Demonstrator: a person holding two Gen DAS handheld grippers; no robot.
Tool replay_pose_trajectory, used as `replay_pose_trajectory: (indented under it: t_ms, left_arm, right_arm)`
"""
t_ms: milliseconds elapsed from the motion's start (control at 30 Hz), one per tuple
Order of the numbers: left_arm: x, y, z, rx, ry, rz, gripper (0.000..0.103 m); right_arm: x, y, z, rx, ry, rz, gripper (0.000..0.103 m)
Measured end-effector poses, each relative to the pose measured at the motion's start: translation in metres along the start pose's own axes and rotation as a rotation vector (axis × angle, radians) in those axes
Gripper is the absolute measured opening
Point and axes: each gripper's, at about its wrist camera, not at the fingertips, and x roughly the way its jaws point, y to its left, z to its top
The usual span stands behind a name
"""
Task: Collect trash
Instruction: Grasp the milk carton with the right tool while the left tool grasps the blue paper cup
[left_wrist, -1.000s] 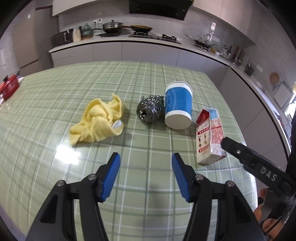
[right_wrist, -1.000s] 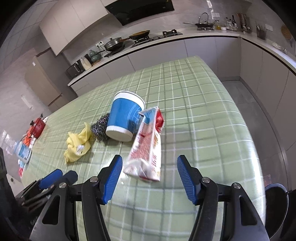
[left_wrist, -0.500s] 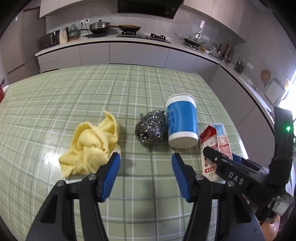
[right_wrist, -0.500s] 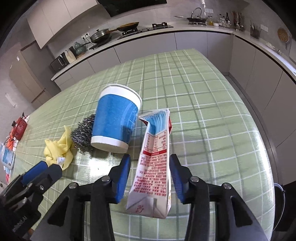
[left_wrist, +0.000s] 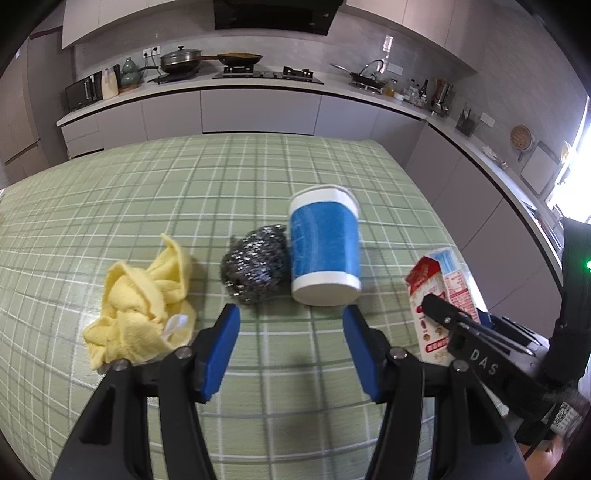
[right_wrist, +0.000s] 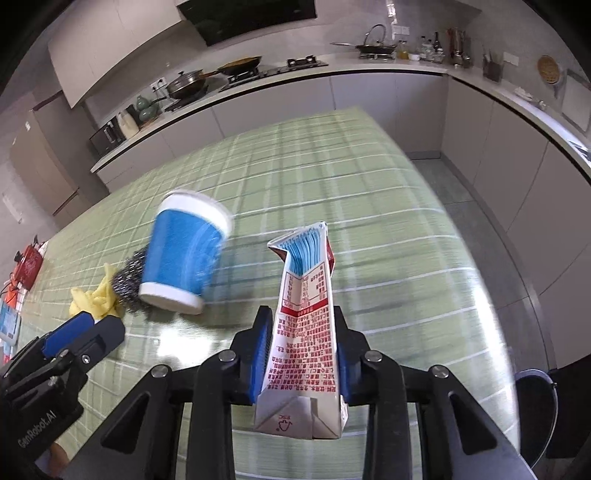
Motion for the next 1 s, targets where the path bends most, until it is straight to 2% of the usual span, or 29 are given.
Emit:
replay_pose_trajectory:
  t_ms: [267,367,800,1000]
  left_arm:
    - [0.011,-0.021,0.011,0.017,0.004,-0.001,0.059]
    - [0.016,-0.025,0.017,0.022,0.001,0.008,0.059]
    - [0.055,-0.038,0.036,0.039,0.030,0.062,0.059]
    - [0.062,-0.035,0.040,0.040,0.050,0.053,0.062]
  right_arm:
    - [-0.004,-0.038,0.011,0.048,-0.028,-0.035,0.032]
    - [-0.002,-0.045,0.015,0.053,-0.021,-0.020,0.032]
    - [0.012,-0.054,0.025,0.061,0.004,0.044,0.033]
    - [0.018,-0.055,0.029,0.064,0.022,0.049,0.035]
